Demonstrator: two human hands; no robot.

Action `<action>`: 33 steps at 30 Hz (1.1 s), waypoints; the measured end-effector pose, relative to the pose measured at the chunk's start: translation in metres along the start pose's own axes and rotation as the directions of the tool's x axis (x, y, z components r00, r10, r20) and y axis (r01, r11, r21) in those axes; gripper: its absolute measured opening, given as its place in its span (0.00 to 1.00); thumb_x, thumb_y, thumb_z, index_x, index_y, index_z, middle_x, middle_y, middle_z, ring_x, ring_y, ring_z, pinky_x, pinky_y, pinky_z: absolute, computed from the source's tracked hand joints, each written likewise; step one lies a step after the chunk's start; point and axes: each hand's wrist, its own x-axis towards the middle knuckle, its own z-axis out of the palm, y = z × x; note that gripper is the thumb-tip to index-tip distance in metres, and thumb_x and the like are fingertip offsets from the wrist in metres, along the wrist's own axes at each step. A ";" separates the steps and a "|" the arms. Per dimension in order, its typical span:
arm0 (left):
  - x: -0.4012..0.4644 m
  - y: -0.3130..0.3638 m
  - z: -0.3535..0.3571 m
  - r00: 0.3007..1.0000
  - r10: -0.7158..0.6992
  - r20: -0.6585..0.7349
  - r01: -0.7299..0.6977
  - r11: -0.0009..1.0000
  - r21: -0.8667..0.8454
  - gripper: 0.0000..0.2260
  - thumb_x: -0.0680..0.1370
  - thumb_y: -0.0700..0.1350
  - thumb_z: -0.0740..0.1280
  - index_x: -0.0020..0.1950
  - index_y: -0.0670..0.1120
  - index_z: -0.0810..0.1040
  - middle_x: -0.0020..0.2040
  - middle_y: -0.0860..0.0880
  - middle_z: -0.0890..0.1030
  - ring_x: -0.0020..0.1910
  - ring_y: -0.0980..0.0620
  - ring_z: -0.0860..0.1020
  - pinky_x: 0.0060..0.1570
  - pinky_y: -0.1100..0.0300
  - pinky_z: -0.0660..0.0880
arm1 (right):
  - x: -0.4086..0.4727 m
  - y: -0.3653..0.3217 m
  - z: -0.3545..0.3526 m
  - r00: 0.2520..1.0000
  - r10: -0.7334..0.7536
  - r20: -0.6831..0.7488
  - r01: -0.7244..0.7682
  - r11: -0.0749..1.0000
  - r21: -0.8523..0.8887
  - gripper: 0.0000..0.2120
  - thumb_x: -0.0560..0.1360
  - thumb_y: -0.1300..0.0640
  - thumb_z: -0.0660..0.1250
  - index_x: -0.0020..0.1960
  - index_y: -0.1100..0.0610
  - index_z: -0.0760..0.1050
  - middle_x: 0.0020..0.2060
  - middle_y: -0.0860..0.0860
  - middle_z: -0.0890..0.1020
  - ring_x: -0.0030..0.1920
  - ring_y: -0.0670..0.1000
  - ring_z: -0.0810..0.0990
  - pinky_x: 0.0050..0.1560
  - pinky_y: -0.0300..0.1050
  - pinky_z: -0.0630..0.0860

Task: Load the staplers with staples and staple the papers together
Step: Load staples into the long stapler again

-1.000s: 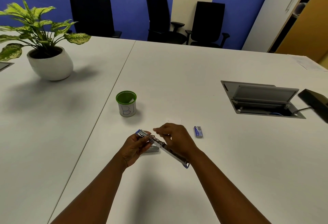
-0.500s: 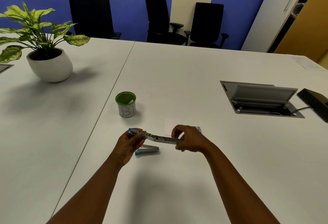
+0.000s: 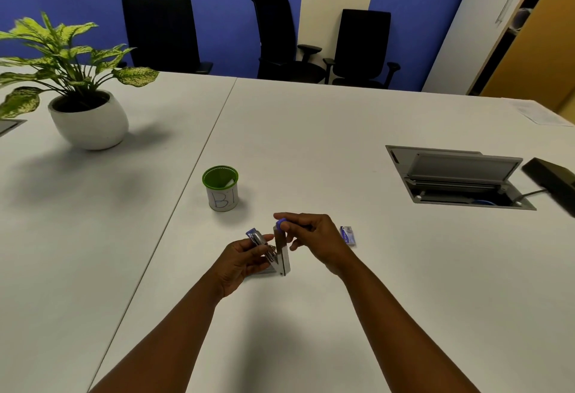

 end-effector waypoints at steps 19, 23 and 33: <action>-0.004 0.003 0.009 0.982 -0.153 0.107 0.142 0.985 0.102 0.13 0.79 0.42 0.58 0.45 0.39 0.80 0.37 0.45 0.83 0.35 0.50 0.82 0.35 0.63 0.80 | -0.001 0.026 0.010 0.937 0.316 0.146 -0.347 0.886 0.307 0.23 0.69 0.39 0.56 0.51 0.55 0.78 0.49 0.53 0.81 0.53 0.51 0.78 0.56 0.46 0.73; -0.004 0.005 0.004 0.971 -0.238 0.003 0.237 0.969 0.065 0.30 0.77 0.62 0.52 0.45 0.39 0.82 0.39 0.43 0.84 0.37 0.48 0.84 0.36 0.59 0.81 | -0.002 0.029 0.003 0.911 0.397 0.112 -0.388 0.732 0.560 0.21 0.76 0.45 0.58 0.50 0.63 0.77 0.40 0.55 0.83 0.41 0.49 0.83 0.47 0.42 0.80; 0.005 -0.008 -0.024 0.916 -0.117 -0.384 0.063 0.987 -0.150 0.27 0.81 0.58 0.49 0.45 0.40 0.79 0.44 0.42 0.82 0.40 0.46 0.82 0.33 0.60 0.80 | -0.006 0.029 0.004 0.882 0.460 0.105 -0.404 0.621 0.672 0.20 0.77 0.48 0.58 0.45 0.66 0.77 0.31 0.54 0.83 0.30 0.48 0.82 0.39 0.40 0.81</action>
